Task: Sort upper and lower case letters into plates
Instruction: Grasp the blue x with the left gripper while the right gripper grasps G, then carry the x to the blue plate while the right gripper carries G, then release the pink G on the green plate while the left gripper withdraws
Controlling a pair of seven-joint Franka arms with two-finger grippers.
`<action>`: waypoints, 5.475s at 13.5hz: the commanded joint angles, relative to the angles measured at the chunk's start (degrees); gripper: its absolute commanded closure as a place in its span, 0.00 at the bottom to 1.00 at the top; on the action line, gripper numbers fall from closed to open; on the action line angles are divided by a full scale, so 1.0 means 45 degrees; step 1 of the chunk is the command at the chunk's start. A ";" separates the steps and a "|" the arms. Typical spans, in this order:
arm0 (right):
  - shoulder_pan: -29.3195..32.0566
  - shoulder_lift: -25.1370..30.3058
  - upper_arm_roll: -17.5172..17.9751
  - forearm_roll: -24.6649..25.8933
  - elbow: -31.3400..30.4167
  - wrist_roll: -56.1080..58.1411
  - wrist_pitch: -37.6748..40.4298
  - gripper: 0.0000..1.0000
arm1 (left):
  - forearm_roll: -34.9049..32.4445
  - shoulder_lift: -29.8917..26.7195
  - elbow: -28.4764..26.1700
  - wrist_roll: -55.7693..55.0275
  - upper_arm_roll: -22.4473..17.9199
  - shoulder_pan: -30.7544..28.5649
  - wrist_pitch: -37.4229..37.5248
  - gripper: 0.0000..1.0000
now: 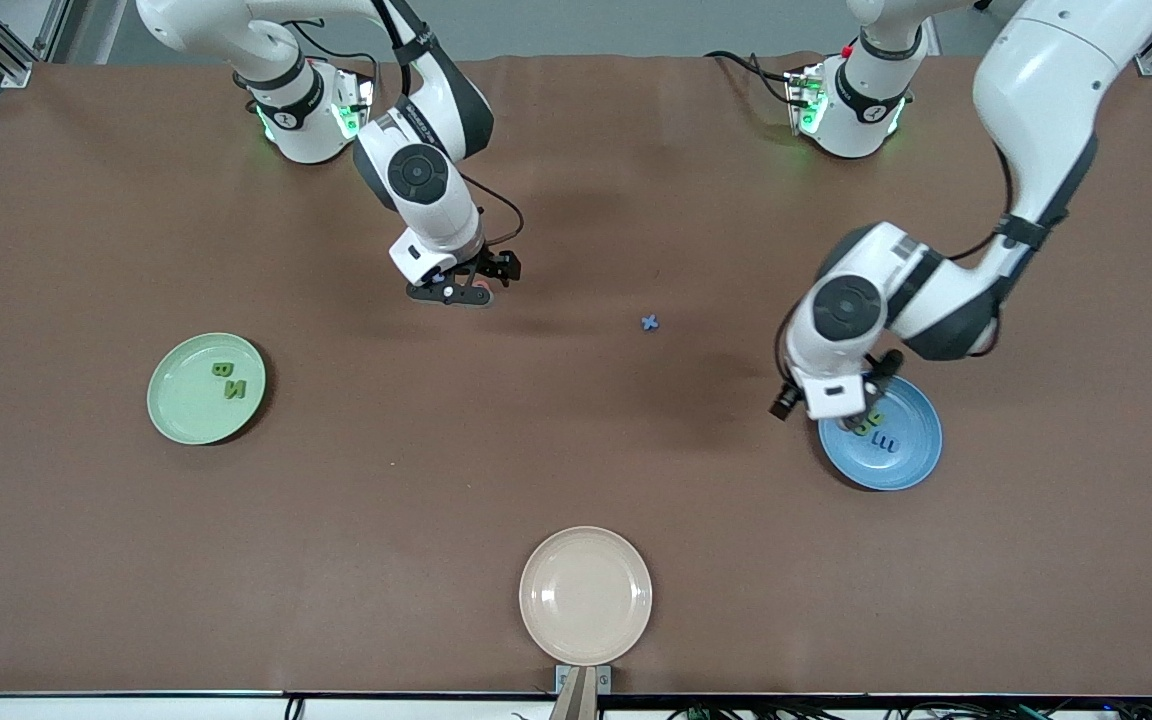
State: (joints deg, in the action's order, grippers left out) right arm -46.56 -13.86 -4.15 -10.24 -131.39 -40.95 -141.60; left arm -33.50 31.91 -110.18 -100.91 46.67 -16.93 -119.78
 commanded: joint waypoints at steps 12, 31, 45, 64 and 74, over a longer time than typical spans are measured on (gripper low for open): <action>-0.0414 -0.1489 -0.0132 -0.0206 -0.0372 -0.0042 -0.1599 0.29 | -0.4483 0.2067 -0.2488 -0.5386 0.0743 0.2472 -0.4534 0.22; -0.0591 -0.1491 -0.0152 -0.0206 -0.0313 -0.0003 -0.1522 0.82 | -0.4842 0.1603 -0.1474 -0.4747 0.0645 0.1578 -0.4203 1.00; 0.6121 0.2300 -0.1168 0.2409 0.1738 0.8620 0.5883 0.84 | -0.4822 0.1269 -0.1316 0.4802 0.1740 -0.5766 -0.3206 0.98; 1.1499 -0.2445 -0.1148 0.2431 0.1484 1.6130 -0.0525 0.81 | -0.1447 0.1465 0.4948 1.3882 0.2032 -0.5574 0.2236 0.00; 1.0624 -0.0501 -0.1089 0.2333 0.1621 1.4752 0.2434 0.00 | -0.1131 -0.1247 0.7805 1.8771 0.3145 -0.5789 0.7455 0.00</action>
State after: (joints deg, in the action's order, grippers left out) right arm 3.19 -23.82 -9.60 0.19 -122.94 29.75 -137.33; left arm -39.47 30.19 -74.40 -17.99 60.72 -42.88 -88.86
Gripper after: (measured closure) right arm 0.286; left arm 0.000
